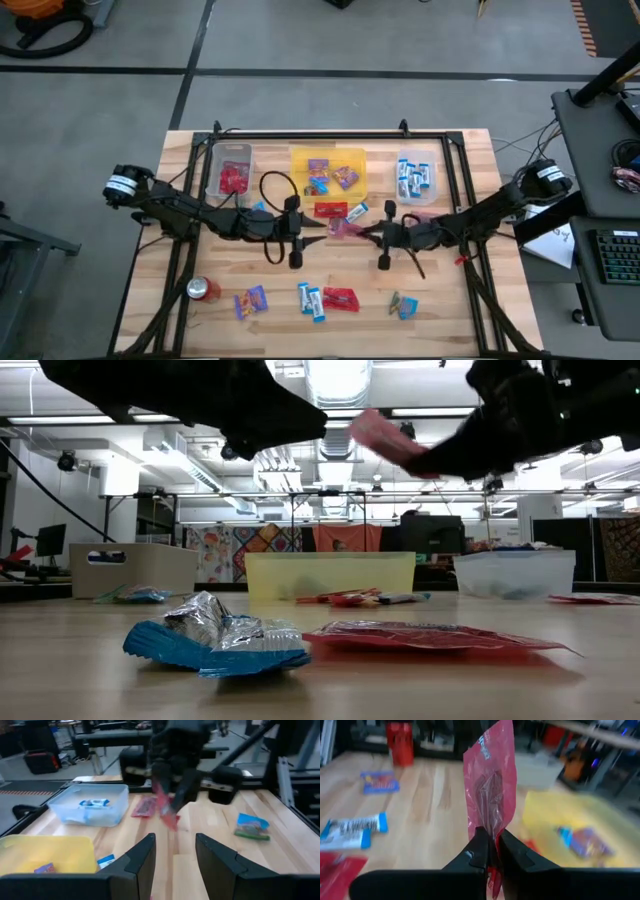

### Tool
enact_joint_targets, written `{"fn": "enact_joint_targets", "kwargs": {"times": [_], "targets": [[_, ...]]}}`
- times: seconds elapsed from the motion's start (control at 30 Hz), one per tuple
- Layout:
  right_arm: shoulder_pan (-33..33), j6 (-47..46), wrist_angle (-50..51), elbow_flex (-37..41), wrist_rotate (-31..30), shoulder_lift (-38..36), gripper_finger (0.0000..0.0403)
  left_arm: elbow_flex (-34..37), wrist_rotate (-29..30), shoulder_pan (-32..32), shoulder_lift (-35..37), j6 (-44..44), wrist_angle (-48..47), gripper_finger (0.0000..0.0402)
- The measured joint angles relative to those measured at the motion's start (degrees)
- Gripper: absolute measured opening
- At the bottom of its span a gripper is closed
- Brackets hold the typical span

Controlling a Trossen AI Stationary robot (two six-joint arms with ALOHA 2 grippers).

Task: Sort candy
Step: Put the red gummy into the gray bin

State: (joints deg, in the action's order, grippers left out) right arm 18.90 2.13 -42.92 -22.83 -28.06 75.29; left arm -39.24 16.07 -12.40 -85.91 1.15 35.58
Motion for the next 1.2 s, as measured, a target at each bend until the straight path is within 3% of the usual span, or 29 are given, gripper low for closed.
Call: {"fn": "enact_joint_targets", "kwargs": {"times": [0.27,0.6,0.93,1.07,1.2], "targets": [[0.0,11.4,-12.0,-1.3,-0.6,2.7,0.0018,0.0,0.0,0.8,0.0,-0.5,4.8,0.0124],[-0.2,19.9,-10.6,-9.5,-4.0,6.2,0.0018,0.0,-0.1,0.8,0.0,-3.4,8.5,0.0124],[-0.2,21.0,-10.4,-14.1,-6.7,13.3,0.0018,0.0,-0.1,0.8,-0.1,-4.1,9.3,0.0120],[-0.2,21.0,-10.5,-15.6,-6.6,15.6,0.0022,0.0,-0.1,0.8,-0.1,-4.1,9.0,0.0085],[-0.2,21.0,-10.5,-16.9,-6.6,16.8,0.0036,0.0,-0.1,0.8,-0.1,-4.1,8.7,0.0016]]}}
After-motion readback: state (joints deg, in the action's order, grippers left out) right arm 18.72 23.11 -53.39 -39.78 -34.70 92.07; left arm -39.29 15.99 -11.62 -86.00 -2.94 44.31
